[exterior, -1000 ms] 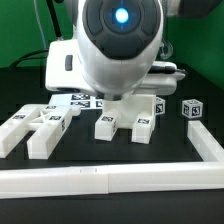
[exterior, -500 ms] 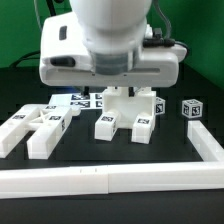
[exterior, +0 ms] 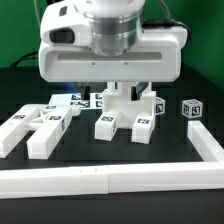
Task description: Assemble chair
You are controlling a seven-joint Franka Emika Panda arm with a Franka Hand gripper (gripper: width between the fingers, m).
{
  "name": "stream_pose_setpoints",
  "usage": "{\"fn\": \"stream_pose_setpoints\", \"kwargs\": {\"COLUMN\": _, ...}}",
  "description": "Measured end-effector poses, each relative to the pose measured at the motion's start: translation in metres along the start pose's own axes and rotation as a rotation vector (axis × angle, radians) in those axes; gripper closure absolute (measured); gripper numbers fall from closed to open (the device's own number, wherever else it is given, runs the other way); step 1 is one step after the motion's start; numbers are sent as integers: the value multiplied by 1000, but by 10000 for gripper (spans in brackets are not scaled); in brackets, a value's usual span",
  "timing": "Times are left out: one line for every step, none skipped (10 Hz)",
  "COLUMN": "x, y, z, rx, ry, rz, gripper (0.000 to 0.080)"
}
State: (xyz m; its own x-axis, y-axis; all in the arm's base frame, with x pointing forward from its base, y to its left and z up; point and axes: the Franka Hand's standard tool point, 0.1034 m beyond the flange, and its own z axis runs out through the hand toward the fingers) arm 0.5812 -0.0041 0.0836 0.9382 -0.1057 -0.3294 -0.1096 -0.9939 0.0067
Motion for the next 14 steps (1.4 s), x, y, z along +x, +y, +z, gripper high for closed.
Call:
{"fn": "stream_pose_setpoints", "kwargs": {"x": 6, "y": 1, "z": -1, "rx": 4, "ry": 84, "rz": -6, "gripper": 151}}
{"fn": "stream_pose_setpoints", "kwargs": {"x": 3, "y": 8, "z": 0, "rx": 7, "ry": 132, "rz": -9, "gripper": 151}}
{"fn": "stream_pose_setpoints", "kwargs": {"x": 4, "y": 17, "z": -1, "rx": 4, "ry": 191, "rz": -31, "gripper": 151}}
{"fn": "stream_pose_setpoints", "kwargs": {"x": -1, "y": 29, "z": 1, "rx": 3, "ry": 191, "rz": -47, "gripper": 151}}
{"fn": "stream_pose_setpoints", "kwargs": {"x": 0, "y": 40, "z": 2, "rx": 0, "ry": 191, "rz": -54, "gripper": 151}}
{"fn": "stream_pose_setpoints", "kwargs": {"x": 0, "y": 51, "z": 2, "rx": -3, "ry": 193, "rz": -66, "gripper": 151}}
{"fn": "stream_pose_setpoints", "kwargs": {"x": 0, "y": 54, "z": 4, "rx": -3, "ry": 191, "rz": -62, "gripper": 151}}
{"fn": "stream_pose_setpoints", "kwargs": {"x": 0, "y": 51, "z": 3, "rx": -3, "ry": 192, "rz": -66, "gripper": 151}}
{"fn": "stream_pose_setpoints", "kwargs": {"x": 0, "y": 51, "z": 4, "rx": -3, "ry": 191, "rz": -66, "gripper": 151}}
{"fn": "stream_pose_setpoints", "kwargs": {"x": 0, "y": 51, "z": 4, "rx": -3, "ry": 191, "rz": -66, "gripper": 151}}
{"fn": "stream_pose_setpoints", "kwargs": {"x": 0, "y": 54, "z": 4, "rx": -4, "ry": 190, "rz": -63, "gripper": 151}}
{"fn": "stream_pose_setpoints", "kwargs": {"x": 0, "y": 65, "z": 6, "rx": -7, "ry": 187, "rz": -45, "gripper": 151}}
{"fn": "stream_pose_setpoints", "kwargs": {"x": -1, "y": 76, "z": 10, "rx": -12, "ry": 181, "rz": -20, "gripper": 151}}
{"fn": "stream_pose_setpoints", "kwargs": {"x": 0, "y": 87, "z": 17, "rx": -21, "ry": 177, "rz": -27, "gripper": 151}}
